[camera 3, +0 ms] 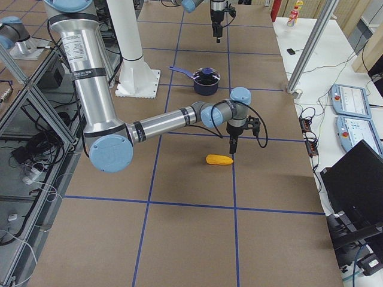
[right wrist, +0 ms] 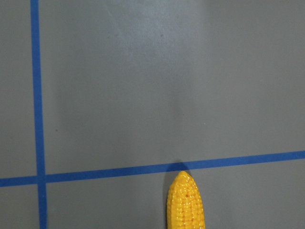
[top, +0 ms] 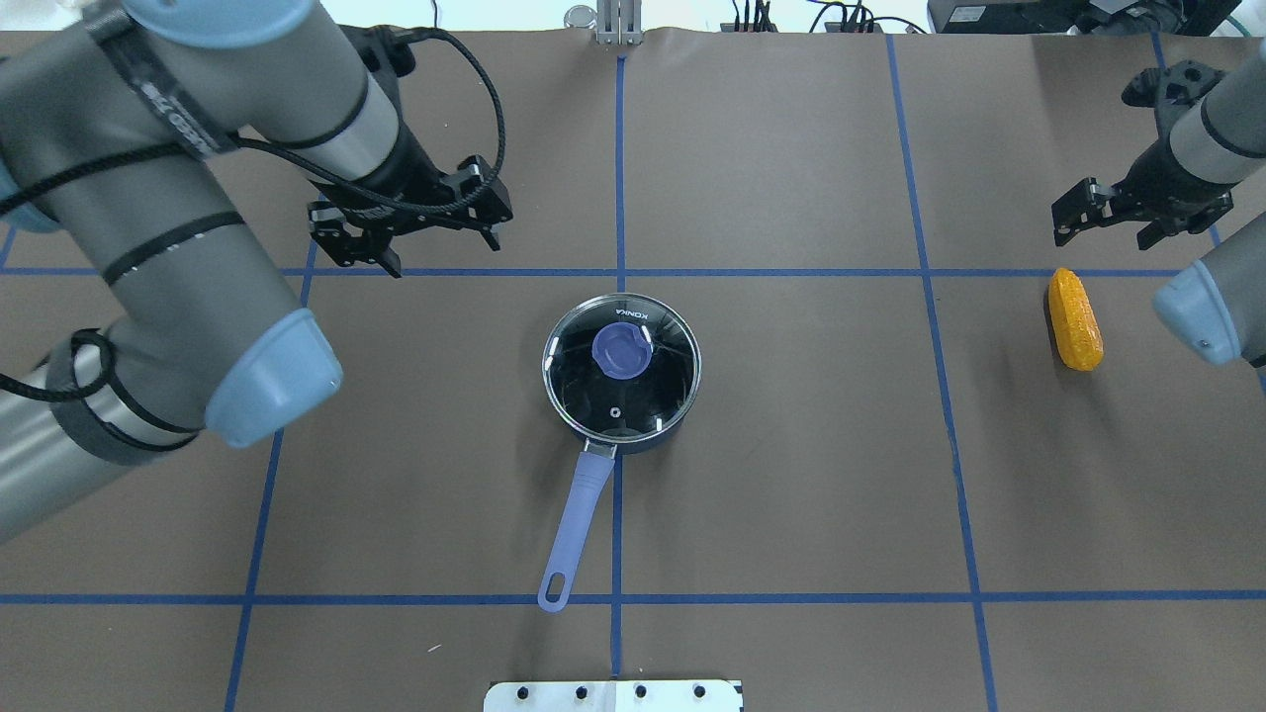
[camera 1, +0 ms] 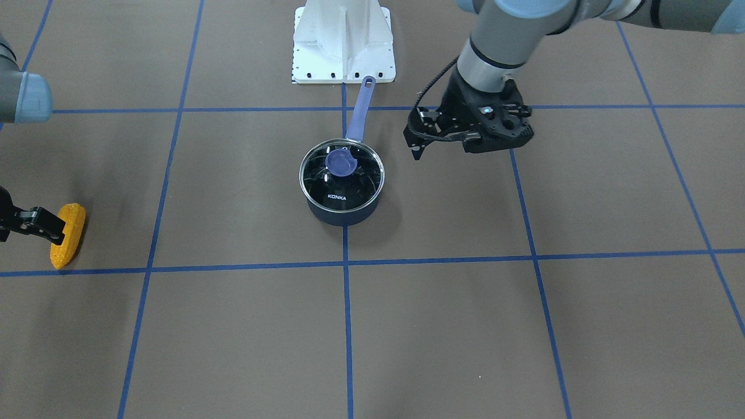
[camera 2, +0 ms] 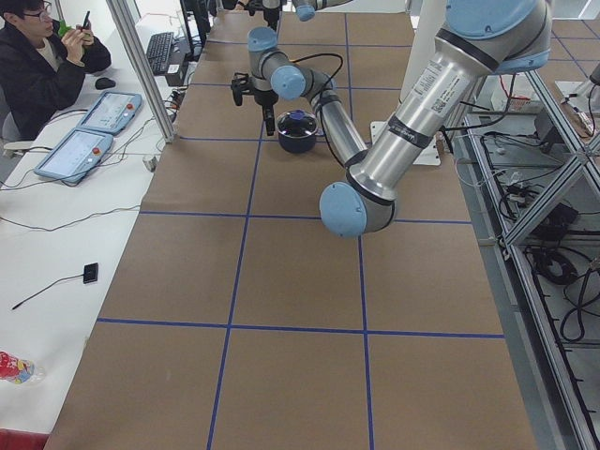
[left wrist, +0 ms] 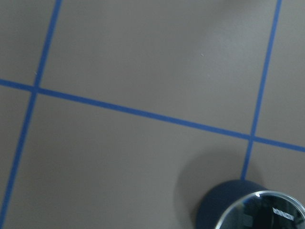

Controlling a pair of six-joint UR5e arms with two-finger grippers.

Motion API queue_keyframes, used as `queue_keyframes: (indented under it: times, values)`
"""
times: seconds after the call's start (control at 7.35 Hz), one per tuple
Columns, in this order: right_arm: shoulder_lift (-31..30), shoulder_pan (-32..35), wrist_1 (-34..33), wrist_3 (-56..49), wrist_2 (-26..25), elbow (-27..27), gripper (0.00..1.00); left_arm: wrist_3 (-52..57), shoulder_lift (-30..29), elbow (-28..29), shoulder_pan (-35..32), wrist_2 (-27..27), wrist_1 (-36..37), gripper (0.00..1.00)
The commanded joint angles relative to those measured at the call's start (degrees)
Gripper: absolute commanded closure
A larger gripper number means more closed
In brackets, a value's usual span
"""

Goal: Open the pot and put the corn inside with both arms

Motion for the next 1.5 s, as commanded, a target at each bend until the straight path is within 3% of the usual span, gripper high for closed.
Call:
queue_keyframes:
  times: [0.0, 0.14, 0.27, 0.68, 1.36]
  values:
    - [-2.0, -0.4, 12.3, -0.4, -0.2, -7.7, 0.00, -4.6, -6.7, 4.9, 6.0, 4.7, 0.2, 0.03]
    - [-2.6, -0.4, 19.1, -0.2, 0.2, -10.8, 0.00, -5.7, -9.5, 7.8, 7.8, 6.0, 0.2, 0.03]
    - [-2.9, -0.4, 20.6, 0.5, 1.1, -11.0, 0.00, -5.7, -9.6, 7.7, 7.9, 5.9, 0.2, 0.03]
    - [-1.6, -0.9, 20.7, 0.6, 3.3, -11.2, 0.00, -5.5, -10.1, 9.1, 9.4, 7.2, -0.1, 0.03]
    - [-5.4, -1.1, 21.3, 0.5, 4.7, -8.1, 0.00, -5.0, -11.9, 13.1, 11.6, 7.3, -1.1, 0.03]
